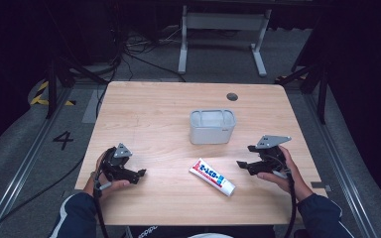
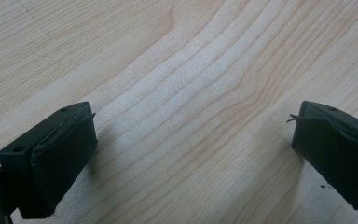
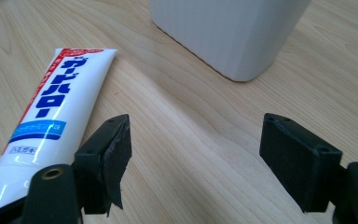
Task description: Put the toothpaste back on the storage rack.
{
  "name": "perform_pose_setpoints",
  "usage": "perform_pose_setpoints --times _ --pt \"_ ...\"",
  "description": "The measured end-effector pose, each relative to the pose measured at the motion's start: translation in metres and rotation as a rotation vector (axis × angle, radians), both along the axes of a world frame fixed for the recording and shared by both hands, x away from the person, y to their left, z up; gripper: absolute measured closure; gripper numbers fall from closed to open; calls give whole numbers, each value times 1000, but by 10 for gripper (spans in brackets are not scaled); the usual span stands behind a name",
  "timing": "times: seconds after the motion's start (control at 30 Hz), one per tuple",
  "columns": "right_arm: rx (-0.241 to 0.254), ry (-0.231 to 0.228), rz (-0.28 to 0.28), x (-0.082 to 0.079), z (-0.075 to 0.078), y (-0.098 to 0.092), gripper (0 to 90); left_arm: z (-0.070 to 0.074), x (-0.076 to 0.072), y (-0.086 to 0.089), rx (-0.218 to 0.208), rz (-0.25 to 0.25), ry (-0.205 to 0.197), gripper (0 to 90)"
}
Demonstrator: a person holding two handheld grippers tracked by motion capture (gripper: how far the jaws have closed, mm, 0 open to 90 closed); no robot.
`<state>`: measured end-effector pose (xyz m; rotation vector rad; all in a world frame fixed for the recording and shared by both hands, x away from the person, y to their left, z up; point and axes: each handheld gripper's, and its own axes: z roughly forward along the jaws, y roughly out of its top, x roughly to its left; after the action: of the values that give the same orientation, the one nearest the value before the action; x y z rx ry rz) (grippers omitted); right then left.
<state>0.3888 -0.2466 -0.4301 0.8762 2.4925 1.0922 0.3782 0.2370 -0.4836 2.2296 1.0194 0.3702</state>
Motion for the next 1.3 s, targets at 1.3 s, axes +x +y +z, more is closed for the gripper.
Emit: perform_pose_setpoints --times 1.3 --pt "-99 50 238 -7 -3 96 280 0 0 0 1 2 2 2"
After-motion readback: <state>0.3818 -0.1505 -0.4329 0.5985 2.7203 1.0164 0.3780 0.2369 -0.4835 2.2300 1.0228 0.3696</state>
